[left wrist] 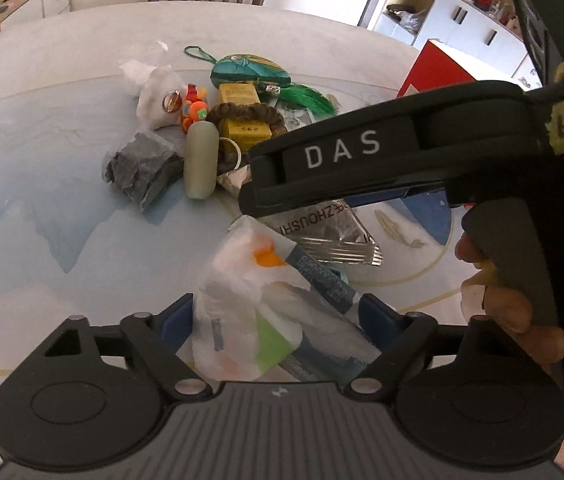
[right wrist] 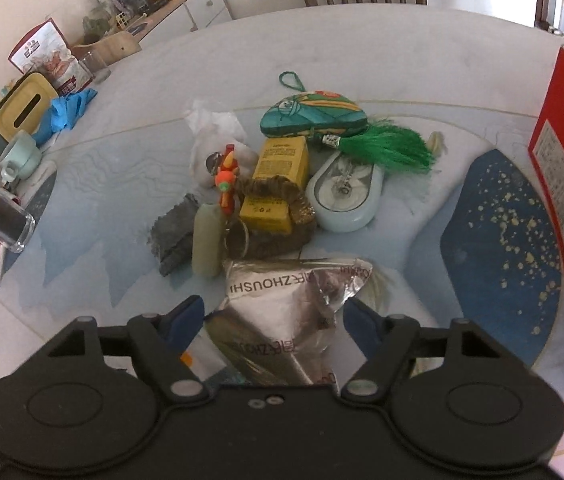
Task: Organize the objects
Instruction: 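Grasp the white plastic bag with the left gripper while the right grasps the silver foil bag, then carry both bags into the red shoebox and open both grippers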
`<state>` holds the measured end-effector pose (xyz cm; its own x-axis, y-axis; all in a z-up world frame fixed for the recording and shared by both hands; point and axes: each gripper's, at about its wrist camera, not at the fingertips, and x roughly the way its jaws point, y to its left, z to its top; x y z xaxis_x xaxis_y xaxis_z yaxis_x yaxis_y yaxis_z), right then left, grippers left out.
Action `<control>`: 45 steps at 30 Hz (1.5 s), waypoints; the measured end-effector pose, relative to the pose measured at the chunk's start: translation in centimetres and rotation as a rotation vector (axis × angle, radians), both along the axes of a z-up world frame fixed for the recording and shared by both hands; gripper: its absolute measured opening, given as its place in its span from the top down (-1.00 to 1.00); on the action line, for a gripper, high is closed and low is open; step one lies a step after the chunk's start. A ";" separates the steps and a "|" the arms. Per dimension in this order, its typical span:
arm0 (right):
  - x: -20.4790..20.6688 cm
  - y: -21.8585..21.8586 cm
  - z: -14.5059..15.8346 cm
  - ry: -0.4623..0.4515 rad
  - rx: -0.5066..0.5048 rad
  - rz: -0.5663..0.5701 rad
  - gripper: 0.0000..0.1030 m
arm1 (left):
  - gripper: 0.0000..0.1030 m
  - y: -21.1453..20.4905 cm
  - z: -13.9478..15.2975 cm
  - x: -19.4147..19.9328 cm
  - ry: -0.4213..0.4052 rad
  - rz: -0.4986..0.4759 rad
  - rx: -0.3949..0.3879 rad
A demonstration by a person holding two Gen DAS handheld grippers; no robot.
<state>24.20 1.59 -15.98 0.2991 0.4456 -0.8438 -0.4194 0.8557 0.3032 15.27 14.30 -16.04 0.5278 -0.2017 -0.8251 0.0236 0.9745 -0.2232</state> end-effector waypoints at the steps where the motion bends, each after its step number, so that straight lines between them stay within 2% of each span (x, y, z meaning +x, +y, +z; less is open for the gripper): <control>1: 0.1 0.0 0.0 0.010 0.005 -0.004 -0.40 | -0.60 0.1 0.0 0.0 -0.002 0.000 0.001; 8: 0.4 0.0 -0.1 0.047 0.024 -0.029 -0.12 | -0.39 0.7 0.4 -0.1 -0.007 -0.006 -0.008; 9: 0.4 0.0 -0.1 0.048 0.026 -0.029 -0.09 | -0.20 0.9 0.5 -0.1 -0.014 -0.002 -0.006; 14: 0.0 0.0 0.4 0.025 0.013 -0.026 0.07 | -0.05 1.8 0.5 0.0 0.001 0.005 -0.016; 18: -0.4 -0.4 0.8 0.017 0.019 -0.033 0.11 | 0.05 2.4 0.8 -0.1 -0.007 0.011 -0.024; 32: -2.0 -4.9 6.0 -0.049 0.098 -0.104 0.12 | 0.06 4.4 4.0 -0.9 -0.048 0.033 -0.029; 39: -3.2 -7.7 8.6 -0.111 0.090 -0.108 0.11 | 0.06 2.8 6.1 0.1 -0.049 -0.015 -0.022; 45: -3.1 -11.4 10.4 -0.155 0.104 -0.122 0.11 | 0.06 -0.5 8.5 1.2 -0.094 -0.065 -0.006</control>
<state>21.08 -9.81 -5.62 0.4787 0.4801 -0.7351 -0.3629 0.8706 0.3323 16.45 13.84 -7.53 0.5886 -0.2428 -0.7711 0.1080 0.9689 -0.2227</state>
